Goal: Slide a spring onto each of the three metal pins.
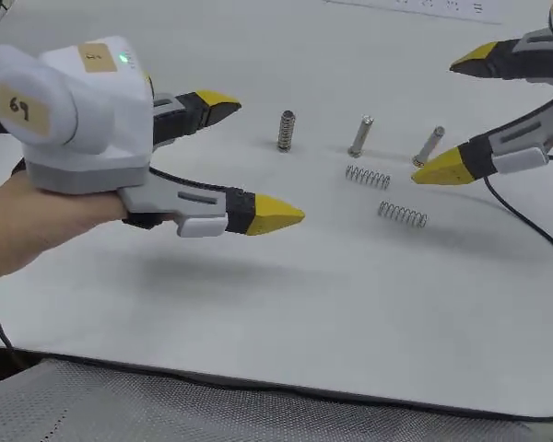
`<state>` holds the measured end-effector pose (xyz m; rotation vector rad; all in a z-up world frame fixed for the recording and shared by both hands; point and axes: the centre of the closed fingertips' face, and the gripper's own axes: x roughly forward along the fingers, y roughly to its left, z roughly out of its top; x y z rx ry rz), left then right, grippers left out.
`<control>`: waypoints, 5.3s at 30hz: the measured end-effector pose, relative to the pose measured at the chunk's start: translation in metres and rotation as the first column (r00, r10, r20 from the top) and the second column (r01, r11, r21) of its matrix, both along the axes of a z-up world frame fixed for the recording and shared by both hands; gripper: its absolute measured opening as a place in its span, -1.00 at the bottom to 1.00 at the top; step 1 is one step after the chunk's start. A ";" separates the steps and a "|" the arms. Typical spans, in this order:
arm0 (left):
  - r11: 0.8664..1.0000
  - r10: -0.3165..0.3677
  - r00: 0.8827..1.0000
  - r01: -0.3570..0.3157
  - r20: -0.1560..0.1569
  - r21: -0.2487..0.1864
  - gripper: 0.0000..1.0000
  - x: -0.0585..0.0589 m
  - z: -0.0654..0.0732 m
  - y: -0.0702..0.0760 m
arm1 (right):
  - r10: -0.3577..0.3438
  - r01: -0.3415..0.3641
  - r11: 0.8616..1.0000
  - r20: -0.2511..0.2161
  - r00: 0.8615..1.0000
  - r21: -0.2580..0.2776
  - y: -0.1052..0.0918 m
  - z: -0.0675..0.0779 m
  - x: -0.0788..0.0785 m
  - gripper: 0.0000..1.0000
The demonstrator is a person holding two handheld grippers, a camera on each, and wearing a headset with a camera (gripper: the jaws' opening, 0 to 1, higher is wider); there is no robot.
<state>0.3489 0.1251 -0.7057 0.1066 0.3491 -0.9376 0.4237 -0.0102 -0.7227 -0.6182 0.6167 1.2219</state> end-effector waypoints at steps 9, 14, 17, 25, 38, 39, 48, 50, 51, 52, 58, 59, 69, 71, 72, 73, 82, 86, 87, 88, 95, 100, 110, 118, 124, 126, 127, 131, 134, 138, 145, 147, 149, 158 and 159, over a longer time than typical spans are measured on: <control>1.000 -0.029 1.000 0.029 0.000 0.007 0.58 0.000 -0.001 -0.011 | -0.086 0.086 0.996 -0.004 0.996 0.023 -0.026 0.002 -0.022 0.73; 0.999 -0.041 0.999 0.041 -0.002 0.008 0.58 0.002 -0.001 -0.017 | -0.149 0.149 0.987 -0.005 0.989 0.052 -0.046 0.004 -0.024 0.73; 0.998 -0.056 0.998 0.056 -0.005 0.014 0.58 0.001 -0.002 -0.020 | -0.183 0.184 0.980 -0.014 0.983 0.075 -0.052 0.005 -0.030 0.73; 0.997 -0.079 0.997 0.079 -0.011 0.023 0.55 0.003 -0.004 -0.027 | -0.237 0.239 0.968 -0.026 0.971 0.083 -0.070 0.002 -0.043 0.73; 0.989 -0.136 0.991 0.136 -0.011 0.058 0.41 0.009 -0.016 -0.045 | -0.300 0.303 0.948 -0.044 0.953 0.102 -0.086 0.002 -0.064 0.72; 0.988 -0.139 0.990 0.140 -0.012 0.061 0.40 0.009 -0.017 -0.047 | -0.303 0.307 0.946 -0.047 0.952 0.105 -0.087 0.002 -0.065 0.72; 0.987 -0.149 0.989 0.149 -0.012 0.063 0.24 0.021 -0.034 -0.067 | -0.324 0.328 0.938 -0.057 0.944 0.112 -0.091 0.004 -0.073 0.71; 0.987 -0.148 0.989 0.148 -0.014 0.061 0.19 0.024 -0.037 -0.069 | -0.326 0.330 0.937 -0.059 0.944 0.110 -0.092 0.004 -0.075 0.71; 0.987 -0.147 0.989 0.148 -0.013 0.059 0.16 0.025 -0.039 -0.071 | -0.327 0.332 0.937 -0.060 0.943 0.111 -0.093 0.004 -0.076 0.71; 0.987 -0.148 0.989 0.148 -0.013 0.059 0.13 0.026 -0.041 -0.072 | -0.328 0.333 0.936 -0.062 0.943 0.110 -0.093 0.004 -0.077 0.71; 0.988 -0.134 0.991 0.134 -0.012 0.073 -0.05 0.037 -0.055 -0.075 | -0.336 0.342 0.933 -0.072 0.939 0.107 -0.095 0.002 -0.081 0.70; 0.989 -0.131 0.991 0.132 -0.013 0.069 -0.08 0.038 -0.056 -0.075 | -0.338 0.345 0.933 -0.074 0.938 0.105 -0.096 0.002 -0.082 0.70; 0.990 -0.116 0.993 0.116 -0.007 0.078 -0.36 0.050 -0.073 -0.086 | -0.364 0.372 0.924 -0.093 0.927 0.093 -0.108 -0.003 -0.084 0.70; 0.990 -0.117 0.993 0.116 0.000 0.085 -0.40 0.052 -0.075 -0.087 | -0.369 0.377 0.922 -0.097 0.924 0.089 -0.107 -0.004 -0.083 0.69; 0.990 -0.117 0.993 0.116 0.001 0.085 -0.43 0.053 -0.076 -0.088 | -0.371 0.379 0.921 -0.097 0.923 0.088 -0.108 -0.005 -0.083 0.69; 0.990 -0.118 0.993 0.117 0.000 0.082 -0.44 0.054 -0.076 -0.088 | -0.375 0.384 0.919 -0.101 0.922 0.088 -0.110 -0.005 -0.083 0.69; 0.989 -0.107 0.994 0.107 -0.003 0.101 -0.59 0.058 -0.086 -0.087 | -0.387 0.397 0.914 -0.117 0.915 0.080 -0.119 -0.012 -0.086 0.68; 0.988 -0.109 0.994 0.108 0.001 0.107 -0.63 0.059 -0.088 -0.088 | -0.391 0.401 0.913 -0.123 0.912 0.078 -0.121 -0.013 -0.086 0.68; 0.988 -0.106 0.994 0.106 -0.001 0.109 -0.64 0.059 -0.088 -0.088 | -0.390 0.401 0.913 -0.123 0.912 0.077 -0.121 -0.013 -0.086 0.68; 0.989 -0.104 0.995 0.103 0.003 0.109 -0.66 0.060 -0.089 -0.087 | -0.391 0.401 0.913 -0.123 0.912 0.076 -0.122 -0.014 -0.086 0.68; 0.987 -0.113 0.994 0.112 0.005 0.117 -0.76 0.059 -0.090 -0.088 | -0.393 0.404 0.912 -0.127 0.911 0.073 -0.123 -0.015 -0.085 0.68; 0.985 -0.122 0.992 0.120 0.009 0.126 -0.80 0.056 -0.090 -0.087 | -0.389 0.400 0.914 -0.129 0.912 0.070 -0.121 -0.017 -0.085 0.67; 0.982 -0.132 0.991 0.130 0.010 0.136 -0.88 0.051 -0.090 -0.087 | -0.385 0.395 0.916 -0.128 0.914 0.066 -0.121 -0.017 -0.086 0.67; 0.980 -0.143 0.990 0.140 0.014 0.142 -0.88 0.049 -0.090 -0.089 | -0.385 0.394 0.917 -0.126 0.914 0.059 -0.122 -0.018 -0.089 0.66; 0.979 -0.156 0.988 0.151 0.021 0.139 -0.90 0.048 -0.087 -0.090 | -0.381 0.390 0.919 -0.127 0.916 0.055 -0.120 -0.019 -0.090 0.66; 0.979 -0.154 0.988 0.150 0.019 0.138 -0.91 0.048 -0.088 -0.090 | -0.381 0.390 0.919 -0.127 0.916 0.058 -0.119 -0.018 -0.090 0.66; 0.979 -0.152 0.988 0.148 0.019 0.141 -0.91 0.049 -0.088 -0.090 | -0.381 0.390 0.919 -0.128 0.916 0.059 -0.119 -0.018 -0.090 0.66; 0.979 -0.151 0.988 0.147 0.018 0.143 -0.91 0.050 -0.089 -0.089 | -0.380 0.389 0.919 -0.126 0.916 0.057 -0.118 -0.017 -0.090 0.65; 0.980 -0.148 0.989 0.145 0.014 0.140 -0.92 0.050 -0.089 -0.089 | -0.378 0.387 0.920 -0.124 0.917 0.054 -0.118 -0.018 -0.090 0.65; 0.981 -0.145 0.989 0.142 0.011 0.136 -0.92 0.051 -0.089 -0.089 | -0.376 0.385 0.921 -0.127 0.918 0.055 -0.116 -0.018 -0.092 0.65; 0.982 -0.146 0.989 0.144 0.004 0.123 -0.94 0.049 -0.088 -0.089 | -0.370 0.379 0.924 -0.127 0.920 0.053 -0.112 -0.018 -0.093 0.65; 0.981 -0.145 0.989 0.143 0.007 0.127 -0.94 0.049 -0.088 -0.088 | -0.369 0.377 0.925 -0.124 0.921 0.053 -0.112 -0.017 -0.093 0.65; 0.981 -0.145 0.989 0.143 0.008 0.128 -0.94 0.050 -0.088 -0.087 | -0.368 0.376 0.925 -0.123 0.922 0.053 -0.112 -0.017 -0.093 0.65; 0.982 -0.148 0.989 0.145 0.017 0.119 -0.95 0.049 -0.081 -0.082 | -0.361 0.370 0.927 -0.117 0.925 0.065 -0.106 -0.015 -0.090 0.67; 0.982 -0.151 0.988 0.147 0.019 0.119 -0.95 0.049 -0.080 -0.082 | -0.361 0.370 0.927 -0.116 0.925 0.067 -0.105 -0.014 -0.090 0.68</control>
